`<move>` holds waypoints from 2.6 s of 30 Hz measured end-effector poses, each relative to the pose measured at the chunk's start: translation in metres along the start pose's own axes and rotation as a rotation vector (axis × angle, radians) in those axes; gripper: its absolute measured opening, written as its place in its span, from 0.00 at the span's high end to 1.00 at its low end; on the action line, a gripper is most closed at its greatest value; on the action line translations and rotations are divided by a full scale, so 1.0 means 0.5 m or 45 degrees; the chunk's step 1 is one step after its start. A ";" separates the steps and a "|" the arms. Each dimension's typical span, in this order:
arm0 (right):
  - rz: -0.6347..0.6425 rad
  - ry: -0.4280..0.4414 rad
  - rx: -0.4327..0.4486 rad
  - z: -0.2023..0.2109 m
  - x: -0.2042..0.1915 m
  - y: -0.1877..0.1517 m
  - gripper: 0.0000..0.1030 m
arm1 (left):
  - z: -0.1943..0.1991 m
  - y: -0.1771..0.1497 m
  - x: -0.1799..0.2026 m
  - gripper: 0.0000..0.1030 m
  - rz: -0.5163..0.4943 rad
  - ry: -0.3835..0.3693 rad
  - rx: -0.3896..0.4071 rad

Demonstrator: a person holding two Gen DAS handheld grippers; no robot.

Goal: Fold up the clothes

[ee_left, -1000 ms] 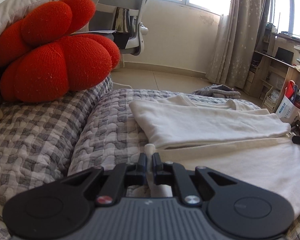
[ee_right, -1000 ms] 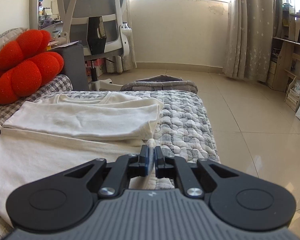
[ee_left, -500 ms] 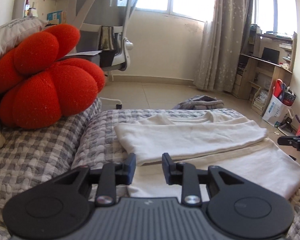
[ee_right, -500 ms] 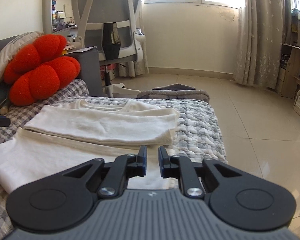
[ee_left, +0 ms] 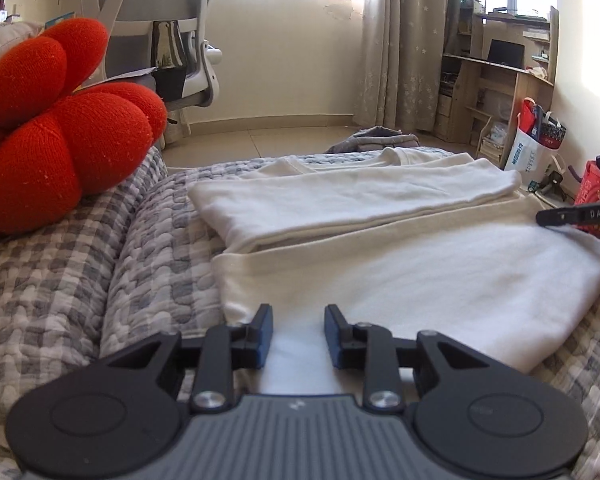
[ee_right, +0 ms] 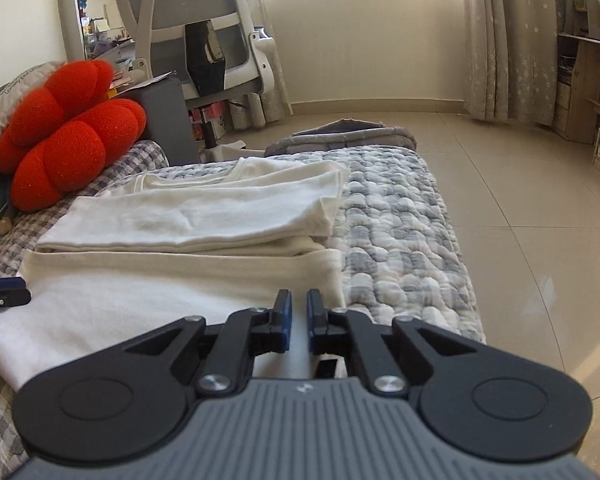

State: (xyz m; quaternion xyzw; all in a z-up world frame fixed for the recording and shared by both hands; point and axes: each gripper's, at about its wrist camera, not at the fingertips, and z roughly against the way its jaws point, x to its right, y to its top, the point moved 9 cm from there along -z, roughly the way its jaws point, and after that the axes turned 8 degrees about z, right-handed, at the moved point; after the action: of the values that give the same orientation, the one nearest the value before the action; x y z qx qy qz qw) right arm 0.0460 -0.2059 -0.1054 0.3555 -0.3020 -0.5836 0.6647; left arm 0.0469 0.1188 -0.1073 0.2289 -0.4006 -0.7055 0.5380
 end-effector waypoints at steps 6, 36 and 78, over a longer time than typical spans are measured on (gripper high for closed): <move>0.016 0.151 0.070 0.069 -0.085 0.007 0.74 | 0.056 0.024 0.032 0.72 0.091 -0.132 0.088; 0.059 0.215 -0.006 0.184 -0.070 -0.077 0.64 | 0.134 0.001 0.014 0.68 0.027 -0.202 -0.024; 0.124 0.164 -0.241 0.082 -0.025 0.071 0.50 | 0.066 0.092 0.034 0.40 -0.256 0.049 -0.289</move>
State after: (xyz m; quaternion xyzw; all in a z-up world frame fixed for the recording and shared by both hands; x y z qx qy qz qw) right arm 0.0309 -0.1959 -0.0527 0.3129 -0.2194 -0.5523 0.7409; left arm 0.0433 0.1085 -0.0492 0.2189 -0.2829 -0.7921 0.4946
